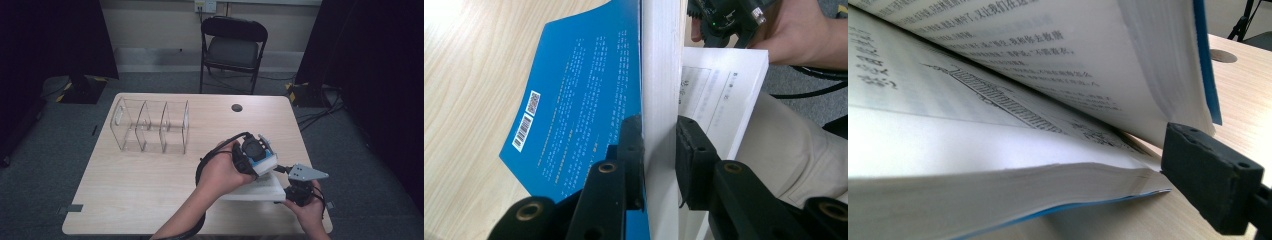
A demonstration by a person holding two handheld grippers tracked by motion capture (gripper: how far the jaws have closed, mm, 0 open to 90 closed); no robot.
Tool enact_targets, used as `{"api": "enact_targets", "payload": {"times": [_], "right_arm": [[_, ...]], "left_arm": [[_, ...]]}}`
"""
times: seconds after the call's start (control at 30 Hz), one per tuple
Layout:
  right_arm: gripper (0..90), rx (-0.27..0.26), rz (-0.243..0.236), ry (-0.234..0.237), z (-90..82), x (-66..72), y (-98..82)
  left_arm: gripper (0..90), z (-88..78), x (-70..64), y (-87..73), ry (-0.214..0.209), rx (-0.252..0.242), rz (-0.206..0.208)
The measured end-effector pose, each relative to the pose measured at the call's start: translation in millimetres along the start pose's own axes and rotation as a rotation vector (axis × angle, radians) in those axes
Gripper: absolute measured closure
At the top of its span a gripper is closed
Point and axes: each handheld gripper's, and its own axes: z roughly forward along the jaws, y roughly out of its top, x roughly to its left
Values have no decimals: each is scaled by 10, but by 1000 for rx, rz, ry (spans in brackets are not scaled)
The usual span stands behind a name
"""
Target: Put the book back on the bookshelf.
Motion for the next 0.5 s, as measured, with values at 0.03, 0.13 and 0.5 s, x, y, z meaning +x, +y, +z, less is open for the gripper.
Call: {"api": "enact_targets", "payload": {"times": [0.03,0.13,0.5], "right_arm": [[140,-2,2,2,1,-1,-1],[135,-8,1,-6,-1,0,-3],[133,-25,-47,-21,-45,26,104]], "left_arm": [[751,2,-2,0,-1,0,0],[750,12,-9,3,4,-3,-4],[753,-36,-37,14,-11,5,20]]}}
